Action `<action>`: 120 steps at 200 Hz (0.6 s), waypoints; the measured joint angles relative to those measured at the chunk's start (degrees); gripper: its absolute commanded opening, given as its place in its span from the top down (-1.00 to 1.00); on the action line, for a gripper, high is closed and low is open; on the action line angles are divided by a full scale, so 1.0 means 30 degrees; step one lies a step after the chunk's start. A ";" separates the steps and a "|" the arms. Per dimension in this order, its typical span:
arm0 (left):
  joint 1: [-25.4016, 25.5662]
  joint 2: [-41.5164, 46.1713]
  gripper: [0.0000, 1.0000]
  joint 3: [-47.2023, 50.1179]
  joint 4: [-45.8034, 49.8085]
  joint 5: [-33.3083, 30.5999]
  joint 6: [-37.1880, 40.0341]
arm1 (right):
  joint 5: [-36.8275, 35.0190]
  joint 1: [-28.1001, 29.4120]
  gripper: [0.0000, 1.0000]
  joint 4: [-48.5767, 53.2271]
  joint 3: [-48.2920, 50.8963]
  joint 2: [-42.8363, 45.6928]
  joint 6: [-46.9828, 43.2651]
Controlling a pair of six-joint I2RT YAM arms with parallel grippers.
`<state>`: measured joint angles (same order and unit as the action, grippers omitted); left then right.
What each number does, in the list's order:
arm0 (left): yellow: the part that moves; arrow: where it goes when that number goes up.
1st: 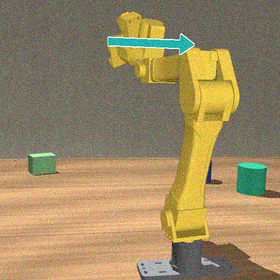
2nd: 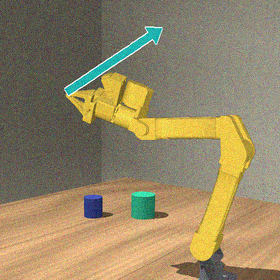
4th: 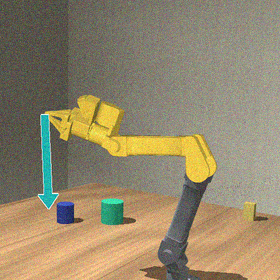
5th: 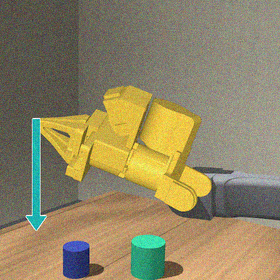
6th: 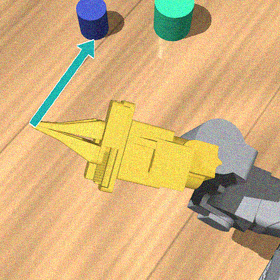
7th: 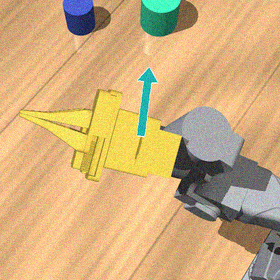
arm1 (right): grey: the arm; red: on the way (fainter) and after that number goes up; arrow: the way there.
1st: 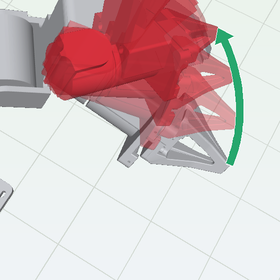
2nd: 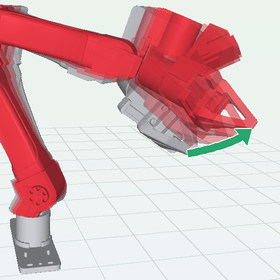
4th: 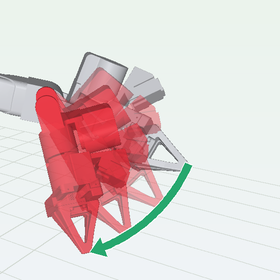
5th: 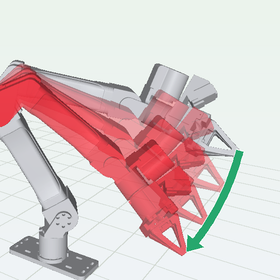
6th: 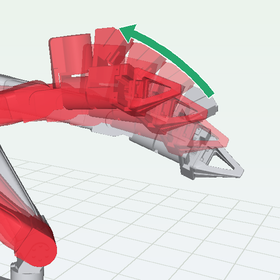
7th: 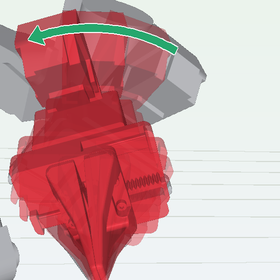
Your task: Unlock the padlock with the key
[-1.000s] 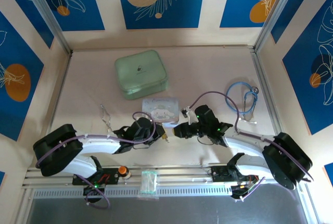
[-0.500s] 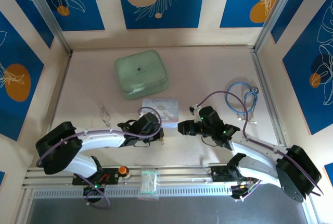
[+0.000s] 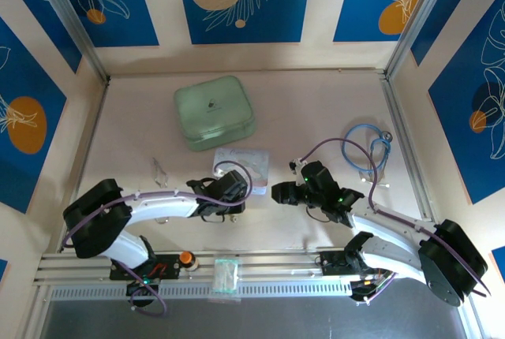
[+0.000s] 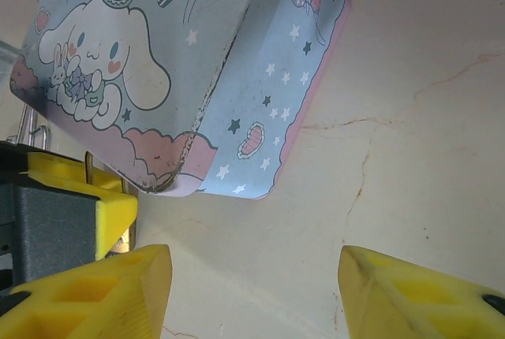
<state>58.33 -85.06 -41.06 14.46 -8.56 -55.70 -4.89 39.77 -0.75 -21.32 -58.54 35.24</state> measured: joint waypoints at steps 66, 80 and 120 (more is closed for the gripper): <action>0.1617 -0.0998 0.38 -0.1224 0.1647 -0.2222 0.0255 | -0.0342 0.0000 -0.16 -0.0189 0.0248 0.0000 0.0146; 0.1770 -0.1297 0.38 -0.1472 0.1858 -0.2484 0.0255 | -0.0386 0.0000 -0.15 -0.0306 0.0335 0.0000 0.0204; 0.2637 -0.1996 0.49 -0.2594 0.3432 -0.3716 0.0423 | -0.0466 0.0000 -0.15 -0.0459 0.0597 0.0175 0.0328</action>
<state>66.24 -91.05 -48.84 24.75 -19.70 -54.43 -6.28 39.77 -2.13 -19.53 -58.02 36.23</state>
